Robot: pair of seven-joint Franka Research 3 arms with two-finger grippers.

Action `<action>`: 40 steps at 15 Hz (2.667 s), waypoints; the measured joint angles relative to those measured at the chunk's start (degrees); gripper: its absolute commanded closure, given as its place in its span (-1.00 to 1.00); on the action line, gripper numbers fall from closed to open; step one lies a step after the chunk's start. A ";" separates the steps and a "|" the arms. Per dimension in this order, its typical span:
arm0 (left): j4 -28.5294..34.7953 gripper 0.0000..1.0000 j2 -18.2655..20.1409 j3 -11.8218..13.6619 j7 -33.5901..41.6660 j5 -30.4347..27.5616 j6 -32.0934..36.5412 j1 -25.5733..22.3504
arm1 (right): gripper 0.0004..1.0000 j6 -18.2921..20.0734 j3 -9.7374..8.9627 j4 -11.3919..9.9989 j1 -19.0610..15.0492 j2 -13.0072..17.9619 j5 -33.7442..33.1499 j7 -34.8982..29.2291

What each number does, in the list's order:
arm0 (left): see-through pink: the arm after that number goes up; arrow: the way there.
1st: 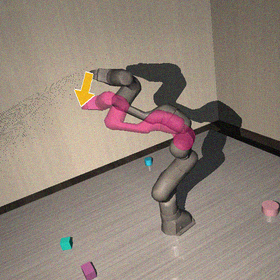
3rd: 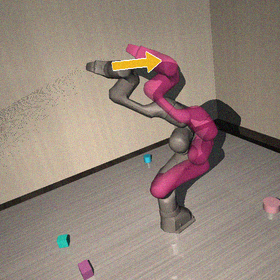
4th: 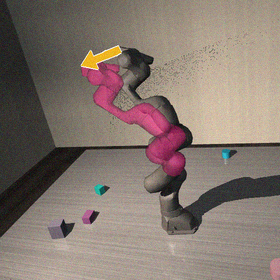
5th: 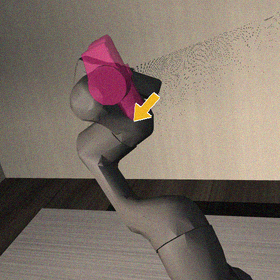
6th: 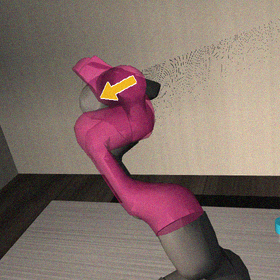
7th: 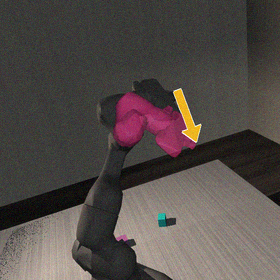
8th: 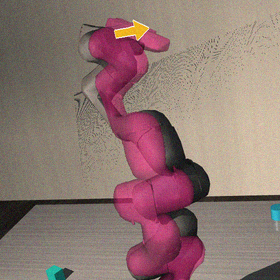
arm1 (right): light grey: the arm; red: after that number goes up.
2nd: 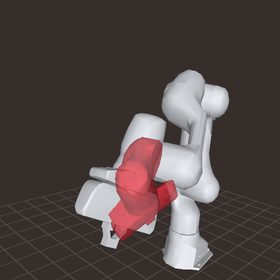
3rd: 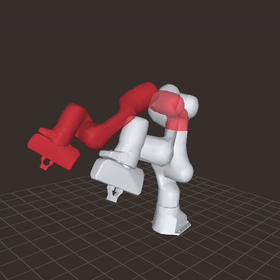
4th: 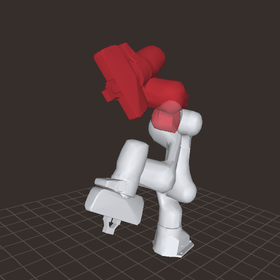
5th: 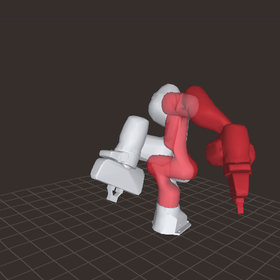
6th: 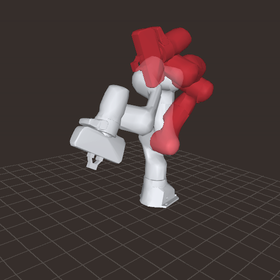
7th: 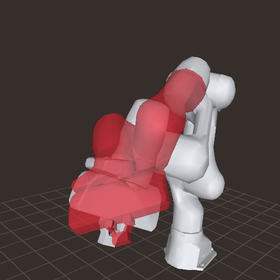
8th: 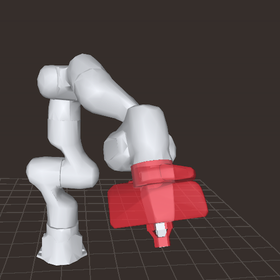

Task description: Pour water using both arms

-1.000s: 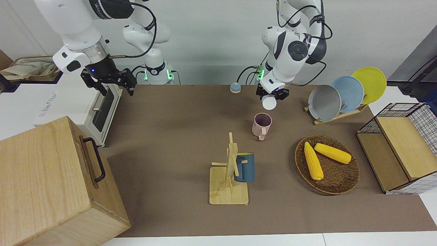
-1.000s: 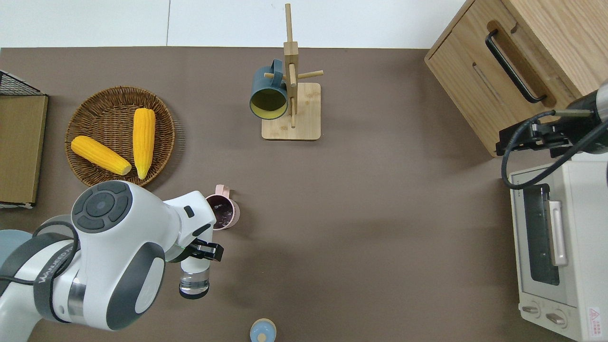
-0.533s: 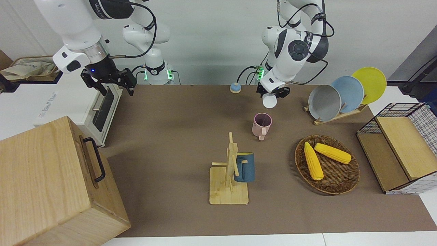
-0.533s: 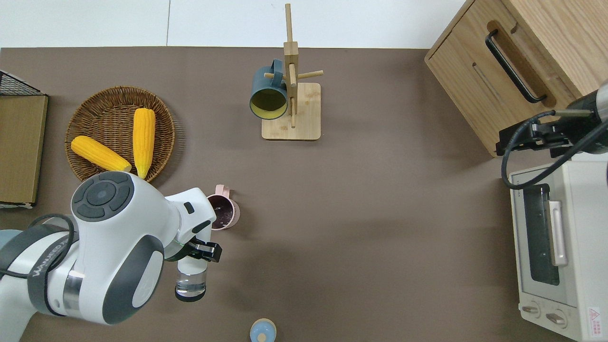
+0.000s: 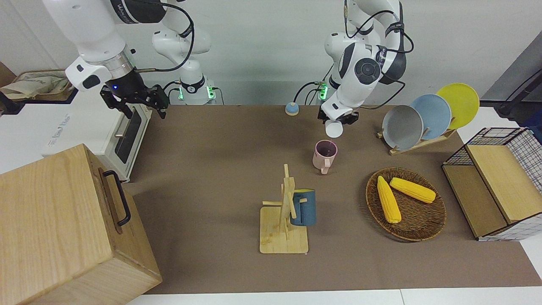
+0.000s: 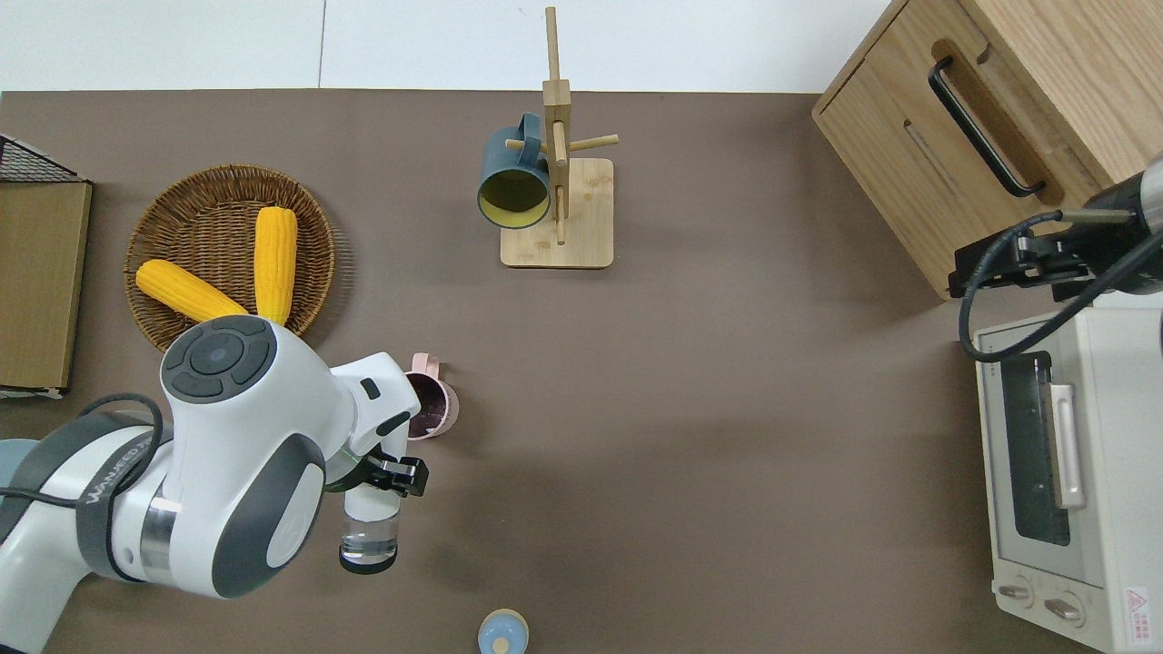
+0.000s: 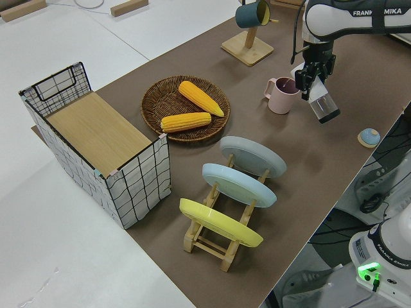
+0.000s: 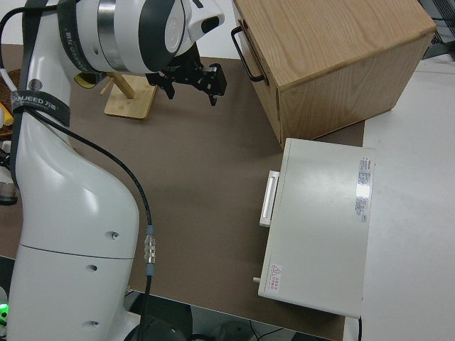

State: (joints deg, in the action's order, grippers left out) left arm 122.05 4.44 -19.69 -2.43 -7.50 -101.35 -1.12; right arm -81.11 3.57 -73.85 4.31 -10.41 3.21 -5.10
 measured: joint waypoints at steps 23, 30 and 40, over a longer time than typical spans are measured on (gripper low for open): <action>0.50 1.00 2.34 0.05 -0.36 -0.21 -0.72 0.02 | -0.98 0.00 0.00 0.00 0.00 0.01 0.00 0.00; 12.13 1.00 11.63 -0.11 1.07 -1.69 -16.50 0.10 | -0.99 0.00 0.00 0.00 0.00 0.01 0.00 0.00; 23.58 1.00 18.18 1.03 1.97 -5.00 -35.59 0.12 | -0.99 0.00 0.00 0.00 0.00 0.02 0.00 0.00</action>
State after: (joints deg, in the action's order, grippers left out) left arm 145.63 22.63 -18.66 -0.45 -12.50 -136.94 -1.00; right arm -81.11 3.57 -73.85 4.31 -10.39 3.22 -5.10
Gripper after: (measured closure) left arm 0.366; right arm 0.004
